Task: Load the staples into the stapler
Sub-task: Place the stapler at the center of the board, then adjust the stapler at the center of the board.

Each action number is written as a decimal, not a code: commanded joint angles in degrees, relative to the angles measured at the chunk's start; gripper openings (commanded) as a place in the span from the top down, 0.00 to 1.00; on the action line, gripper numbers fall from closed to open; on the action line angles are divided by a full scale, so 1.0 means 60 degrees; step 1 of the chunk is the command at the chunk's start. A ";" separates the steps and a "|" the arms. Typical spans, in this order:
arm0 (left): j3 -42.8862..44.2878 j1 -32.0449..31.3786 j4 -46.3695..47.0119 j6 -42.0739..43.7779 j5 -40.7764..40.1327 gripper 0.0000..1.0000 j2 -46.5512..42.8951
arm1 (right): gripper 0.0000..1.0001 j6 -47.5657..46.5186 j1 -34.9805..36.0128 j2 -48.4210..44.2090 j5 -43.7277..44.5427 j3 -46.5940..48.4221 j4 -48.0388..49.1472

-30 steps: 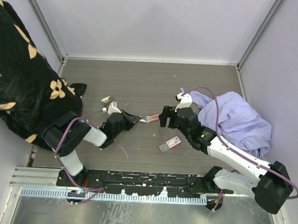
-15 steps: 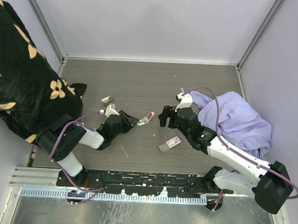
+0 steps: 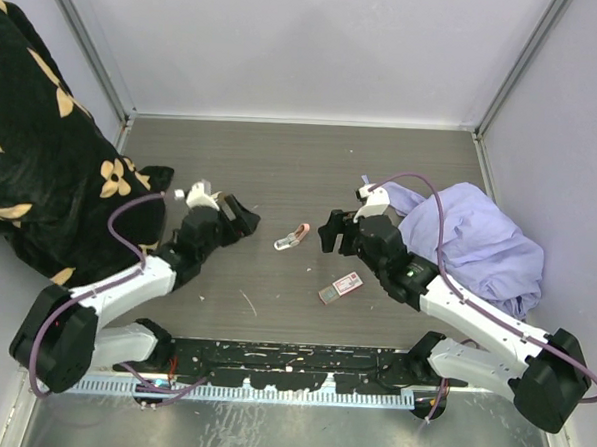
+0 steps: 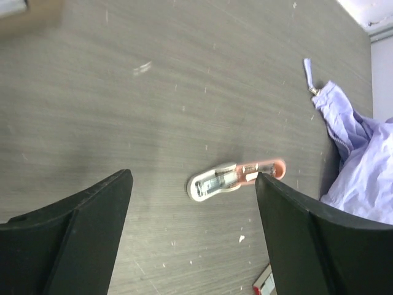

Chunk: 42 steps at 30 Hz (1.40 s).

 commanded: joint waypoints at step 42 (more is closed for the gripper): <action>0.8575 0.4664 -0.6283 0.8663 0.3882 0.16 0.6980 | 0.20 -0.0288 -0.0046 -0.0753 -0.0962 -0.0356 0.0610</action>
